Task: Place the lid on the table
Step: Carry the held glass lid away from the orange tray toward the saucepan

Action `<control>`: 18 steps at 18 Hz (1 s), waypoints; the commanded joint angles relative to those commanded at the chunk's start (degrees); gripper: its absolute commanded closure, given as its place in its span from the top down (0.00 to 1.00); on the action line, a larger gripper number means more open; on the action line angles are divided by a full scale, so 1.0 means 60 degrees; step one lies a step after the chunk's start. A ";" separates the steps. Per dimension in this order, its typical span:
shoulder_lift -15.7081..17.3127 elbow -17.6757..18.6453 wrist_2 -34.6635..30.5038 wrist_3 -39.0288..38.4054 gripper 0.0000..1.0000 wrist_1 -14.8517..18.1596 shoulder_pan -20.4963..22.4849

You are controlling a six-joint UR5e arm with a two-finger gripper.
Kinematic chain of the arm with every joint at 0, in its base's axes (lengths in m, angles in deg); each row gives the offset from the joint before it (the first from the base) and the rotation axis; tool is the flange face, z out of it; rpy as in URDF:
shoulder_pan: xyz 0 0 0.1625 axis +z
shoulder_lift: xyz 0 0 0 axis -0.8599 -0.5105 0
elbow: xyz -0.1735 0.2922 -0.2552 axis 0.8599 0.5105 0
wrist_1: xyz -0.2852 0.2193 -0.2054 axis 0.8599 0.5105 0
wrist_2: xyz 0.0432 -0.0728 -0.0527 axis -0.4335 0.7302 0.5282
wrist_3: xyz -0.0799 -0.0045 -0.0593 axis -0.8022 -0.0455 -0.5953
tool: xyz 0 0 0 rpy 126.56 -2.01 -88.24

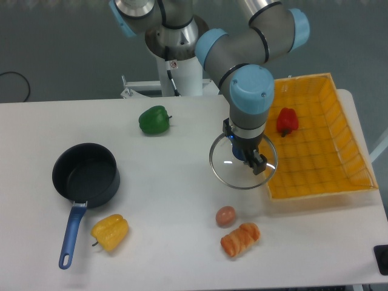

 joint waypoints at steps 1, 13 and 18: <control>-0.0029 0.0000 -0.0015 -0.0175 0.53 0.0000 -0.0102; -0.0059 0.0702 0.0044 -0.2592 0.53 -0.0044 -0.1743; -0.0015 0.1317 0.0058 -0.3018 0.53 -0.0687 -0.2183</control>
